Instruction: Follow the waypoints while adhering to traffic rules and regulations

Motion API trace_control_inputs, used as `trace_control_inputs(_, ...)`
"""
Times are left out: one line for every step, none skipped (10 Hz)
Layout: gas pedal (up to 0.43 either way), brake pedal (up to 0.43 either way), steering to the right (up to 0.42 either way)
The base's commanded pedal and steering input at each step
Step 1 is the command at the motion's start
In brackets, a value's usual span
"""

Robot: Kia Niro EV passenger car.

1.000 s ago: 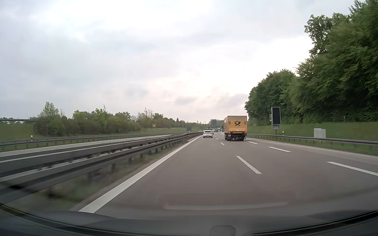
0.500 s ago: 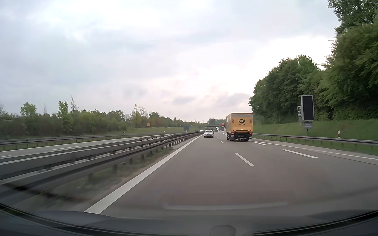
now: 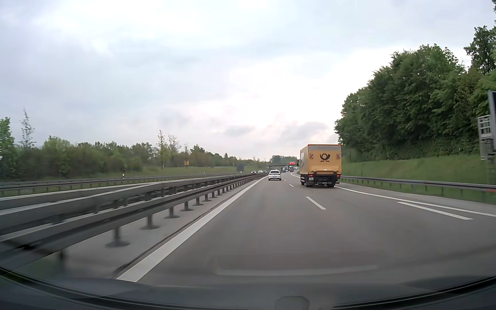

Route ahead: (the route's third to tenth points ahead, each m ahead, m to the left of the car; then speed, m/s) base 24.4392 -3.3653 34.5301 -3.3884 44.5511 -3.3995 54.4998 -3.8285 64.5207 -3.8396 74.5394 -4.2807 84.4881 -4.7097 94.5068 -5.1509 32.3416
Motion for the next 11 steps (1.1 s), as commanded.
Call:
trace_control_inputs(0.130, 0.000, 0.002)
trace_control_inputs(0.130, 0.000, 0.002)
trace_control_inputs(0.130, 0.000, 0.002)
trace_control_inputs(0.130, 0.000, 0.002)
trace_control_inputs(0.138, 0.000, 0.002)
trace_control_inputs(0.138, 0.000, 0.002)
trace_control_inputs(0.150, 0.000, 0.002)
trace_control_inputs(0.157, 0.000, 0.002)
trace_control_inputs(0.157, 0.000, 0.002)
trace_control_inputs(0.157, 0.000, 0.002)
trace_control_inputs(0.157, 0.000, 0.002)
